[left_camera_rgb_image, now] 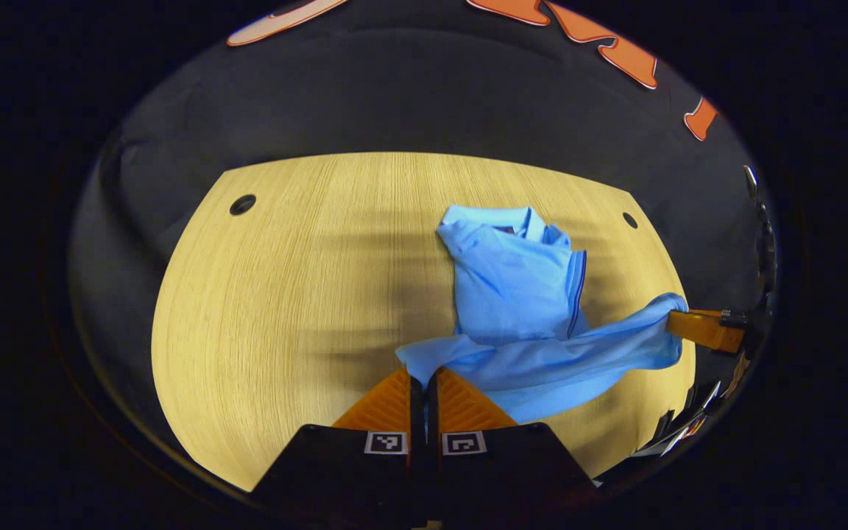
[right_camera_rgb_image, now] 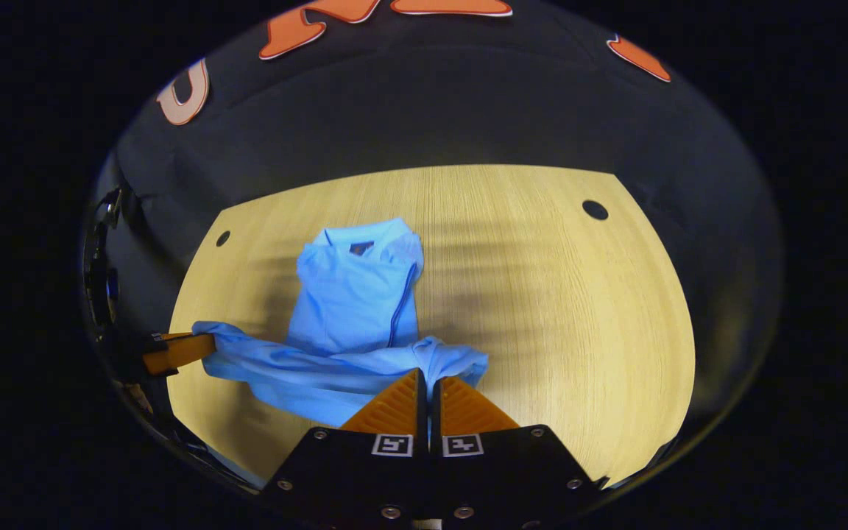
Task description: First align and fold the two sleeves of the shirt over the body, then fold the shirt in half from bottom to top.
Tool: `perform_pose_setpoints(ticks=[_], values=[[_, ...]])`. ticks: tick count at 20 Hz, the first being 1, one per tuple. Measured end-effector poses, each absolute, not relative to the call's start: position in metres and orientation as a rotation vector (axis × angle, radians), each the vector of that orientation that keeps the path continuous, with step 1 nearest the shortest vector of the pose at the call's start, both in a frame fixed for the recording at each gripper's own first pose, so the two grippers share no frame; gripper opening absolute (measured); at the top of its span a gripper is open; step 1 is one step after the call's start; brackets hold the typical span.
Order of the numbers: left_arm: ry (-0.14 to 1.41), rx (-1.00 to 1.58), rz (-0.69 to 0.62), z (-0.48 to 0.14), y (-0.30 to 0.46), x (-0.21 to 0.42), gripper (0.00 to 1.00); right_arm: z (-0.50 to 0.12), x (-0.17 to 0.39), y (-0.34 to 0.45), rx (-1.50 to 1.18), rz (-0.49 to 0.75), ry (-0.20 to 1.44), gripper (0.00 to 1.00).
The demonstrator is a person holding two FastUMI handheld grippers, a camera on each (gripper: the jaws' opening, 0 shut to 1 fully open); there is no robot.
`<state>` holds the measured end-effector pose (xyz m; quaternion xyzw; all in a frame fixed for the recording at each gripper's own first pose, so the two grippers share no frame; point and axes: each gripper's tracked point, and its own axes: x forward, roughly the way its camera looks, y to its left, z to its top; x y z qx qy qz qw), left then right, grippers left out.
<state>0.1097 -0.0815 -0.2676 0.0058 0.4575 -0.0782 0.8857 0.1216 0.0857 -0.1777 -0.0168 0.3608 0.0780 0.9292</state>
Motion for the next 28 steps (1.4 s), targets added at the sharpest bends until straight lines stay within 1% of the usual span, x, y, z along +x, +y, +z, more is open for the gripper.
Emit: perform_pose_setpoints(ticks=[3, 4, 5, 7, 10, 13, 16, 17, 19, 20, 22, 23, 24, 25, 26, 27, 28], values=[[0.944, -0.002, -0.15, -0.255, -0.087, 0.15, 0.04, -0.149, 0.154, 0.088, -0.019, 0.158, 0.705, 0.0], [0.942, -0.007, -0.146, -0.251, -0.089, 0.164, 0.04, -0.148, 0.168, 0.091, -0.019, 0.156, 0.697, 0.0], [0.937, -0.009, -0.142, -0.257, -0.074, 0.166, 0.04, -0.147, 0.181, 0.094, -0.013, 0.156, 0.694, 0.0], [0.915, 0.0, -0.135, -0.248, -0.083, 0.193, 0.04, -0.145, 0.203, 0.098, 0.0, 0.156, 0.681, 0.0], [0.897, 0.035, -0.127, -0.255, -0.082, 0.22, 0.04, -0.159, 0.231, 0.105, 0.025, 0.159, 0.693, 0.0], [0.926, 0.064, -0.106, -0.274, -0.079, 0.231, 0.04, -0.163, 0.239, 0.099, 0.065, 0.156, 0.736, 0.0], [0.942, 0.054, -0.081, -0.287, -0.079, 0.235, 0.04, -0.139, 0.243, 0.09, 0.137, 0.137, 0.742, 0.01], [0.937, 0.057, -0.075, -0.288, -0.076, 0.238, 0.06, -0.13, 0.245, 0.089, 0.153, 0.147, 0.734, 0.01], [0.916, 0.079, -0.059, -0.287, -0.071, 0.242, 0.2, -0.128, 0.242, 0.089, 0.151, 0.168, 0.731, 0.06], [0.903, 0.088, -0.056, -0.284, -0.07, 0.245, 0.4, -0.134, 0.242, 0.091, 0.135, 0.173, 0.733, 0.09], [0.876, 0.099, -0.051, -0.274, -0.065, 0.244, 0.8, -0.14, 0.234, 0.091, 0.104, 0.179, 0.749, 0.18], [0.861, 0.107, -0.046, -0.267, -0.062, 0.245, 0.83, -0.138, 0.231, 0.089, 0.1, 0.175, 0.747, 0.4], [0.843, 0.118, -0.042, -0.26, -0.06, 0.245, 0.85, -0.133, 0.229, 0.089, 0.103, 0.18, 0.737, 0.52], [0.819, 0.125, -0.046, -0.254, -0.062, 0.246, 0.92, -0.128, 0.227, 0.089, 0.103, 0.183, 0.719, 0.56], [0.788, 0.132, -0.049, -0.244, -0.063, 0.248, 1.0, -0.123, 0.224, 0.086, 0.093, 0.181, 0.696, 0.72], [0.76, 0.145, -0.048, -0.229, -0.061, 0.245, 1.0, -0.115, 0.22, 0.081, 0.079, 0.169, 0.673, 0.87], [0.729, 0.159, -0.047, -0.215, -0.061, 0.243, 1.0, -0.107, 0.217, 0.078, 0.067, 0.163, 0.651, 0.99]])
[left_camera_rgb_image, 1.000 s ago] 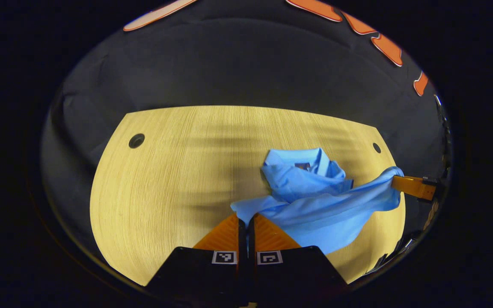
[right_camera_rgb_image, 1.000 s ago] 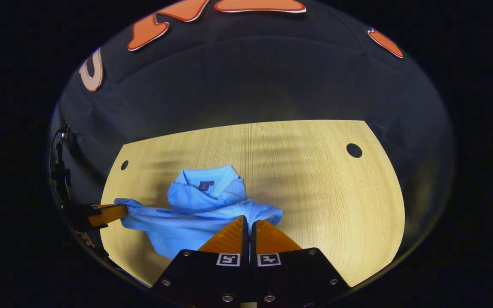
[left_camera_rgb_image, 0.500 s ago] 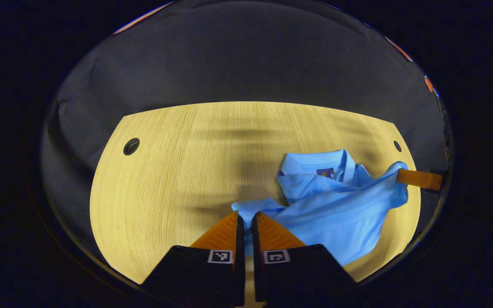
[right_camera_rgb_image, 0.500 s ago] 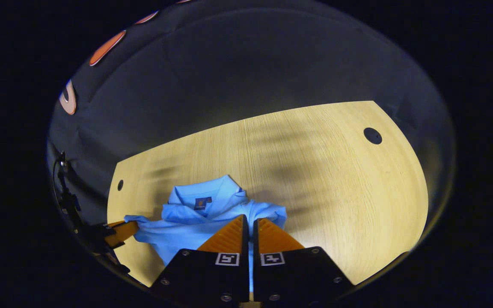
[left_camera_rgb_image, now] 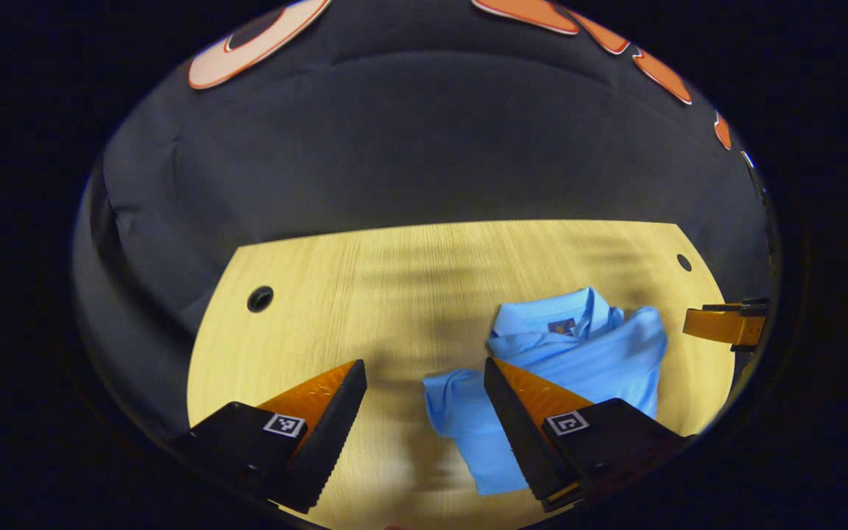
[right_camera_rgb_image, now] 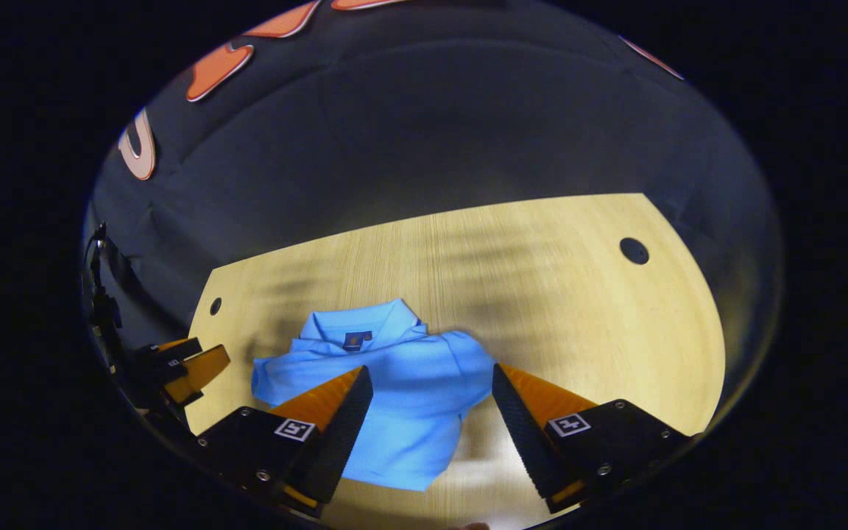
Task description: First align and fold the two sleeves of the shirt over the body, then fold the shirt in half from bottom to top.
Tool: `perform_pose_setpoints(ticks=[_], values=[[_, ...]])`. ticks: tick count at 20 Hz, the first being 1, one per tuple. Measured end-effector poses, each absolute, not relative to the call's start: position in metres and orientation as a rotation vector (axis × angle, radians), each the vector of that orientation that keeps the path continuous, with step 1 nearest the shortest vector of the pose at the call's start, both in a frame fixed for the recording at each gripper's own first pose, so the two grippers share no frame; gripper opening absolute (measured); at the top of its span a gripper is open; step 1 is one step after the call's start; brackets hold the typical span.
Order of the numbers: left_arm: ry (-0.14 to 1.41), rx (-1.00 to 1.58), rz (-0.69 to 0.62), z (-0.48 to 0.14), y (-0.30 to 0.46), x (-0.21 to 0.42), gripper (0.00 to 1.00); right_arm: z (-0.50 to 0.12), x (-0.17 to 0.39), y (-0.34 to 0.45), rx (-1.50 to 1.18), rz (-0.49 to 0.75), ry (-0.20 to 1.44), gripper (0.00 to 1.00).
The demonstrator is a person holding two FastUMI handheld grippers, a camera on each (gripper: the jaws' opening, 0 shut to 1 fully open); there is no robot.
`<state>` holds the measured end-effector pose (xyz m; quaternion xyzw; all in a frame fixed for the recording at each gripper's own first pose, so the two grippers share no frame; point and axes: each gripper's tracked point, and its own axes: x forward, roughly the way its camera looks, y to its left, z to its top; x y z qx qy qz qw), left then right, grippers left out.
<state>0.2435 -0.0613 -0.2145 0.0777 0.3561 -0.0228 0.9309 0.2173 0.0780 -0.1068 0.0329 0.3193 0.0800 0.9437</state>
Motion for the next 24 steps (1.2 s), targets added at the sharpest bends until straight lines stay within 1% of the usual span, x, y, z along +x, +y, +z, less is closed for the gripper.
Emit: perform_pose_setpoints(ticks=[5, 8, 12, 16, 20, 24], values=[[0.503, 0.177, -0.047, -0.127, -0.072, 0.226, 1.0, -0.044, 0.186, 0.061, 0.057, 0.147, 0.49, 0.99], [0.377, 0.164, -0.059, -0.075, -0.083, 0.203, 1.0, -0.002, 0.155, 0.055, 0.084, 0.163, 0.386, 0.98], [0.227, 0.147, -0.066, -0.013, -0.095, 0.164, 1.0, 0.047, 0.107, 0.032, 0.065, 0.151, 0.238, 0.98], [0.146, 0.091, -0.068, 0.027, -0.106, 0.122, 1.0, 0.073, 0.067, 0.01, 0.011, 0.123, 0.11, 0.98], [0.035, 0.093, -0.007, 0.05, -0.103, 0.079, 1.0, 0.089, 0.03, -0.005, -0.044, 0.125, 0.001, 0.99], [-0.004, 0.068, 0.015, 0.058, -0.105, 0.044, 1.0, 0.098, 0.003, -0.003, -0.012, 0.154, -0.062, 0.99]])
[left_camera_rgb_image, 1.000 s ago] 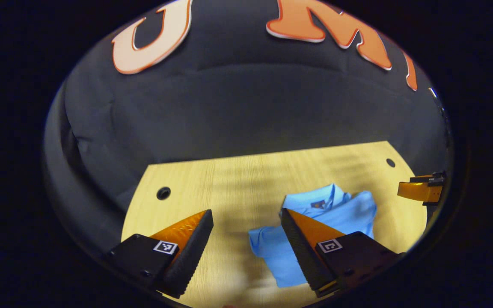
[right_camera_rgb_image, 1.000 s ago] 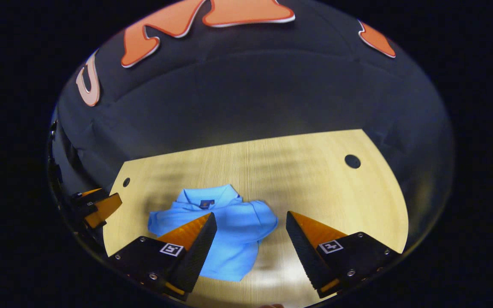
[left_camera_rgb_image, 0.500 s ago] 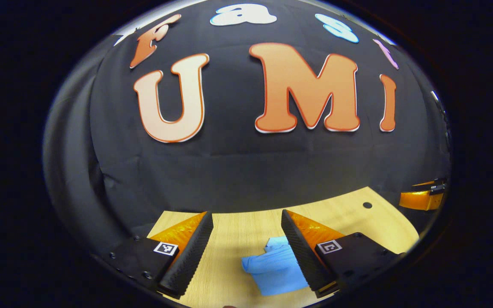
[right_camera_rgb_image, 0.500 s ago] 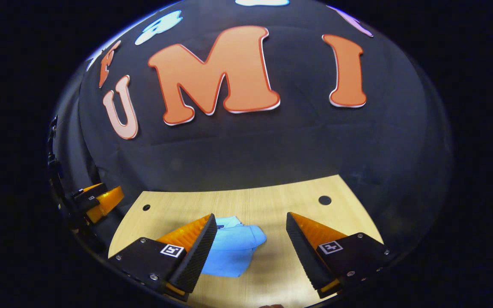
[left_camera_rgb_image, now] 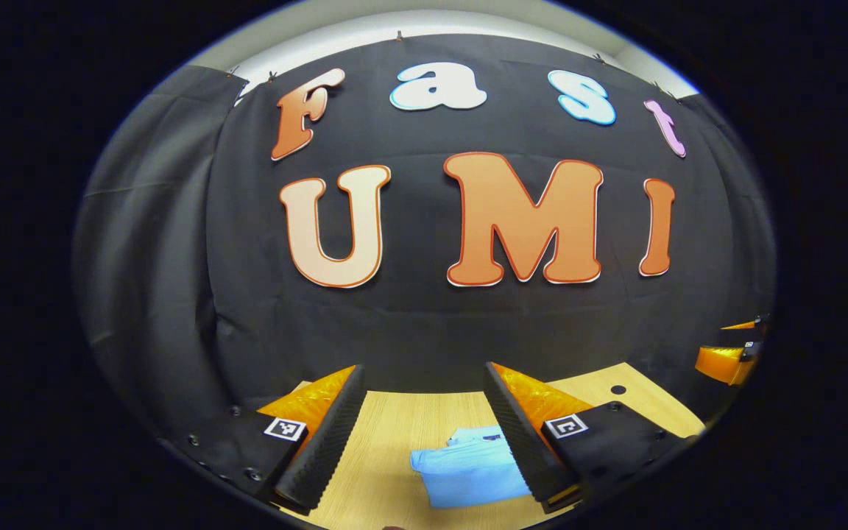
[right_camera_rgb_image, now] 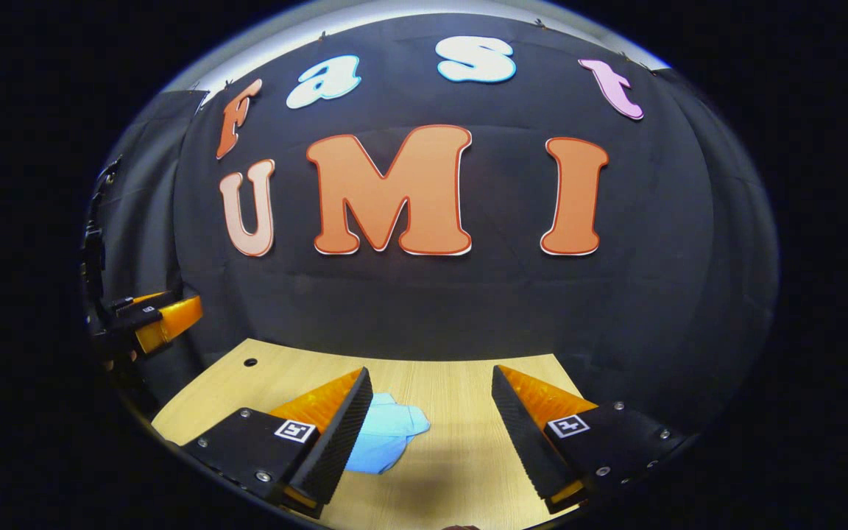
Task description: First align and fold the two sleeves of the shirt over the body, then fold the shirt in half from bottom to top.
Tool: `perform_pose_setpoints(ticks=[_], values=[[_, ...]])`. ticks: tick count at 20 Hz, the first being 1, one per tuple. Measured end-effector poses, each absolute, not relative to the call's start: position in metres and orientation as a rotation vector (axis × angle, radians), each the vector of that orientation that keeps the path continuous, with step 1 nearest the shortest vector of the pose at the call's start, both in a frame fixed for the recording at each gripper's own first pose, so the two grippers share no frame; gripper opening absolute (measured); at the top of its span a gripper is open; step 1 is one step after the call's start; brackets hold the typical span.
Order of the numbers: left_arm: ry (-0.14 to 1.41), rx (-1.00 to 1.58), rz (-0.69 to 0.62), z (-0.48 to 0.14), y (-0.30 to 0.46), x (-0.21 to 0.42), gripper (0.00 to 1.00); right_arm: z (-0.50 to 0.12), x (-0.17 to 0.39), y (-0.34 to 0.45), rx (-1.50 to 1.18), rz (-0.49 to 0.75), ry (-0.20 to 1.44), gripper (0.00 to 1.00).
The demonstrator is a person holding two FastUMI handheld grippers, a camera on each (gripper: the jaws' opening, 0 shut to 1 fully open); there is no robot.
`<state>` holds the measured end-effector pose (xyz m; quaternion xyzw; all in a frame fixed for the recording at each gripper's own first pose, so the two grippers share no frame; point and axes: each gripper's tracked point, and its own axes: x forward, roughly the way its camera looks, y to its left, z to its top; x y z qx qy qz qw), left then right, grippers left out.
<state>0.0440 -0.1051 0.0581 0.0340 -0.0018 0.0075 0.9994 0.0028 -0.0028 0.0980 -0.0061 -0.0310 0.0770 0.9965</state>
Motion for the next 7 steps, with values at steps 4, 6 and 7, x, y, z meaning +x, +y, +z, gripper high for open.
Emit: perform_pose_setpoints(ticks=[4, 6, 7], values=[[-0.027, 0.054, 0.02, 0.065, -0.104, 0.021, 1.0, 0.103, -0.023, -0.003, 0.004, 0.159, -0.098, 0.98], [-0.029, 0.04, 0.021, 0.063, -0.099, 0.012, 1.0, 0.096, -0.033, -0.003, 0.004, 0.141, -0.088, 0.98], [-0.021, 0.031, 0.018, 0.061, -0.097, 0.009, 1.0, 0.092, -0.04, -0.003, 0.008, 0.132, -0.08, 0.98]])
